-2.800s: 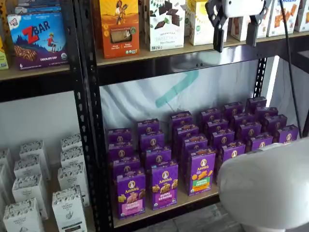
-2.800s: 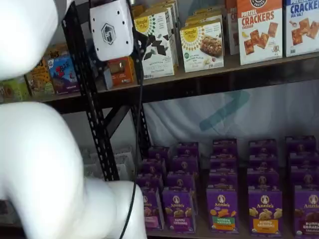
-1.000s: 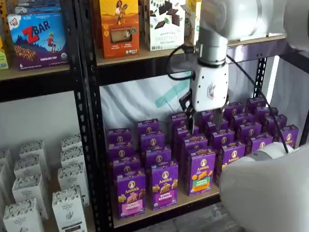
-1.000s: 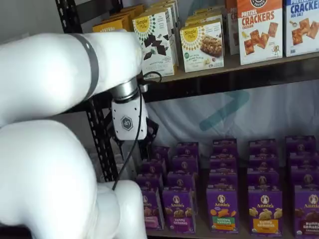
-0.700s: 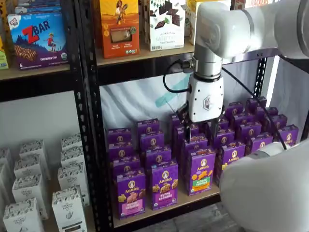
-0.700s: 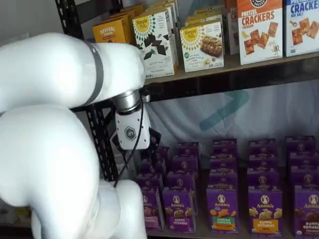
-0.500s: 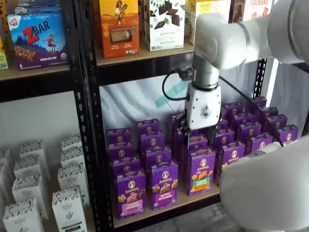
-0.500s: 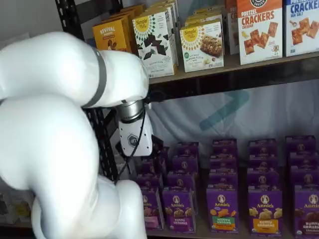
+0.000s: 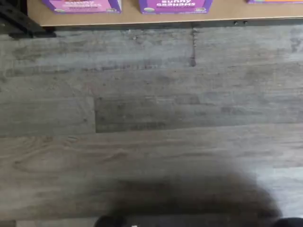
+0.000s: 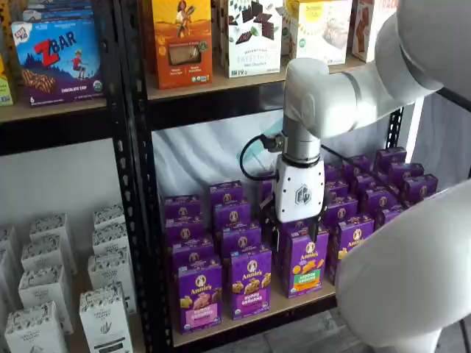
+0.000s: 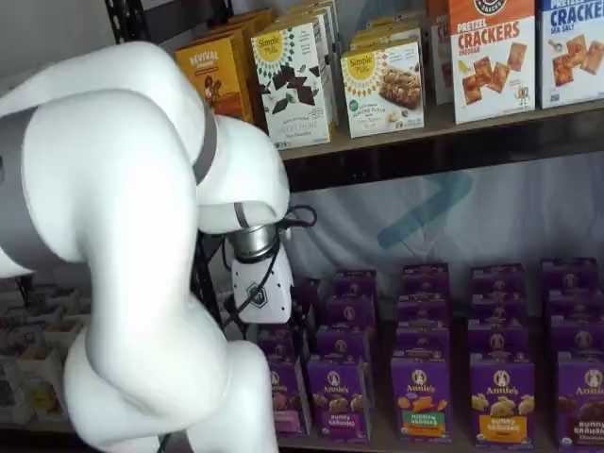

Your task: Pick up the purple box with a pink patch in the middle, on the bottom shelf, the first box from the left

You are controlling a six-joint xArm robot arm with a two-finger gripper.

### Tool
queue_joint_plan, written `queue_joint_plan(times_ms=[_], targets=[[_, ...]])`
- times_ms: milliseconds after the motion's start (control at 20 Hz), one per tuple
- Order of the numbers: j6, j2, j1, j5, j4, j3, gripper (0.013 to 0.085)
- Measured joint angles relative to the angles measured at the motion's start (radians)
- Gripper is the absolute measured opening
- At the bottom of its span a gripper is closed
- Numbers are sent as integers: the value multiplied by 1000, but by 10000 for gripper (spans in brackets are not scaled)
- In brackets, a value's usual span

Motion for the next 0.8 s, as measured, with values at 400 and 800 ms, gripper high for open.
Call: queue_joint_plan(times_ms=[400,800], targets=[[-8,122,30,-188,45,37,850],[1,251,46,-322,44,48,850]])
